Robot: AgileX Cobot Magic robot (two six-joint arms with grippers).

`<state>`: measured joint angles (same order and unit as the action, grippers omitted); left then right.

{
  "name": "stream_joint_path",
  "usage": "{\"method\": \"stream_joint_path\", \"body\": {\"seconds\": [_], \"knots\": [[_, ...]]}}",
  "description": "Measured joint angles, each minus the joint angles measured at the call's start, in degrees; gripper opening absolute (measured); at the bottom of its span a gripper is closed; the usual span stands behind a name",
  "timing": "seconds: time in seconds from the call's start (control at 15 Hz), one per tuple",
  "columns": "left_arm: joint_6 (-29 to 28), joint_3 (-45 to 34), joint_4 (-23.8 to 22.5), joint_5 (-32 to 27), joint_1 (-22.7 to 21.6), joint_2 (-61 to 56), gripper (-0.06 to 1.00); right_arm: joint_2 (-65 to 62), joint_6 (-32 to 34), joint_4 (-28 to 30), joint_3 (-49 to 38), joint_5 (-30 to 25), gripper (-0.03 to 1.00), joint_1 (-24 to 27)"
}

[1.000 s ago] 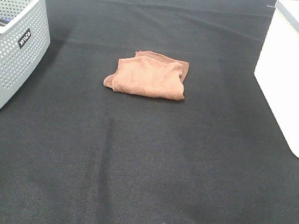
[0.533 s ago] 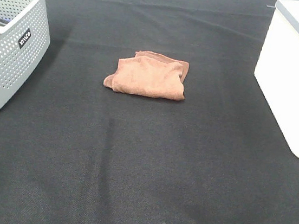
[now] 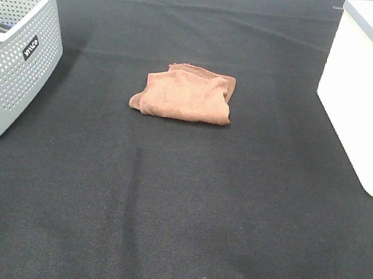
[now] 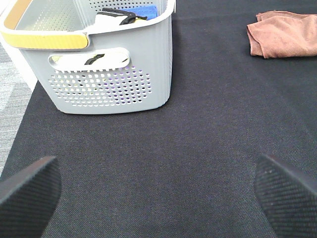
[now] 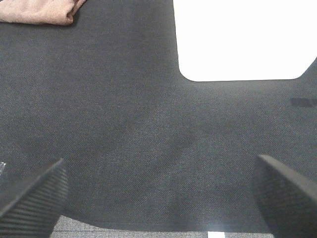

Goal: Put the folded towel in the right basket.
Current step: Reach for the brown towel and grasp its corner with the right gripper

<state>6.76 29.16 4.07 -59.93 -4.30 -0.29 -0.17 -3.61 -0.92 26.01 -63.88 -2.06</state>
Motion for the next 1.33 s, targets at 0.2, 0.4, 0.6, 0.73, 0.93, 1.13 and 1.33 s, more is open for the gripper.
{"method": "stream_joint_path", "body": {"seconds": [0.2,0.4,0.6,0.73,0.93,1.13,1.33], "knots": [[0.0,0.0,0.0,0.0,0.0,0.0,0.99,0.0,0.0,0.0,0.0,0.0,0.97,0.0],[0.0,0.0,0.0,0.0,0.0,0.0,0.99,0.0,0.0,-0.1,0.0,0.0,0.97,0.0],[0.0,0.0,0.0,0.0,0.0,0.0,0.99,0.0,0.0,-0.1,0.0,0.0,0.97,0.0],[0.0,0.0,0.0,0.0,0.0,0.0,0.99,0.0,0.0,-0.1,0.0,0.0,0.97,0.0],[0.0,0.0,0.0,0.0,0.0,0.0,0.99,0.0,0.0,-0.1,0.0,0.0,0.97,0.0],[0.0,0.0,0.0,0.0,0.0,0.0,0.99,0.0,0.0,-0.1,0.0,0.0,0.97,0.0],[0.0,0.0,0.0,0.0,0.0,0.0,0.99,0.0,0.0,-0.1,0.0,0.0,0.97,0.0]]}}
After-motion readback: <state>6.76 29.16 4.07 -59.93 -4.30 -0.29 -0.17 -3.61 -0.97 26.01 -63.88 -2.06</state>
